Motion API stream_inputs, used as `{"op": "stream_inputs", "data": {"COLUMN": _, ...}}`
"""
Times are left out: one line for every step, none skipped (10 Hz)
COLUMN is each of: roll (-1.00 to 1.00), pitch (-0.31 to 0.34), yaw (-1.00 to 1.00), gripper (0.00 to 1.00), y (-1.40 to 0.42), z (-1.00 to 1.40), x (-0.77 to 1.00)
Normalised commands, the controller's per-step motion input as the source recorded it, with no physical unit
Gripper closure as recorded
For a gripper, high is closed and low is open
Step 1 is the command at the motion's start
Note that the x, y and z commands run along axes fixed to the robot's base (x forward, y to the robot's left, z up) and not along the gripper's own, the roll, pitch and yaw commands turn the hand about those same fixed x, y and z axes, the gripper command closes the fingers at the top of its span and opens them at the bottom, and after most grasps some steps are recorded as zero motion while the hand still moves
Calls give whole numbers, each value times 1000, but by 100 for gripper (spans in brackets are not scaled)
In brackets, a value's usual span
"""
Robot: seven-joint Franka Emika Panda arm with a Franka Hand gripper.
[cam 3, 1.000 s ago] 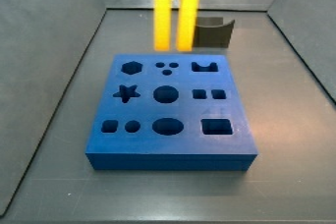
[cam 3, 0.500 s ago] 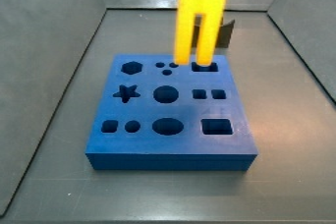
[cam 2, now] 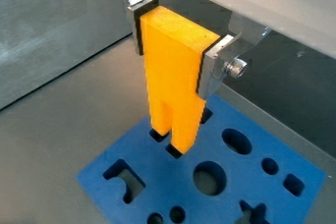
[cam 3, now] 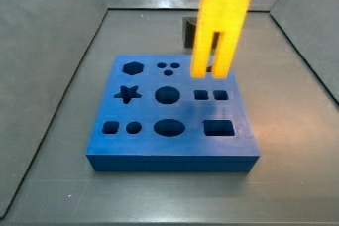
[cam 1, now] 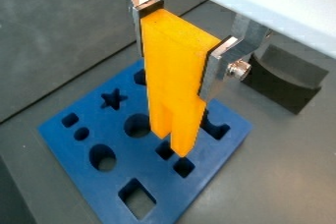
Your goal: Insert the double-square object.
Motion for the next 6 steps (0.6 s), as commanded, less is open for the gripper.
{"op": "stream_inputs", "data": {"roll": 107, "pitch": 0, "yaw": 0, "gripper": 100, "y": -37, "z": -220, "x": 623}}
{"op": "stream_inputs", "data": {"roll": 113, "pitch": 0, "yaw": 0, "gripper": 100, "y": -43, "z": -251, "x": 340}}
{"op": "stream_inputs", "data": {"roll": 117, "pitch": 0, "yaw": 0, "gripper": 100, "y": -40, "z": -280, "x": 300}}
{"op": "stream_inputs", "data": {"roll": 113, "pitch": 0, "yaw": 0, "gripper": 100, "y": -29, "z": -334, "x": 91}}
{"op": "stream_inputs", "data": {"roll": 63, "pitch": -24, "yaw": 0, "gripper": 100, "y": -83, "z": -289, "x": 0}}
{"op": "stream_inputs", "data": {"roll": 44, "pitch": -51, "yaw": 0, "gripper": 100, "y": -74, "z": -246, "x": -31}}
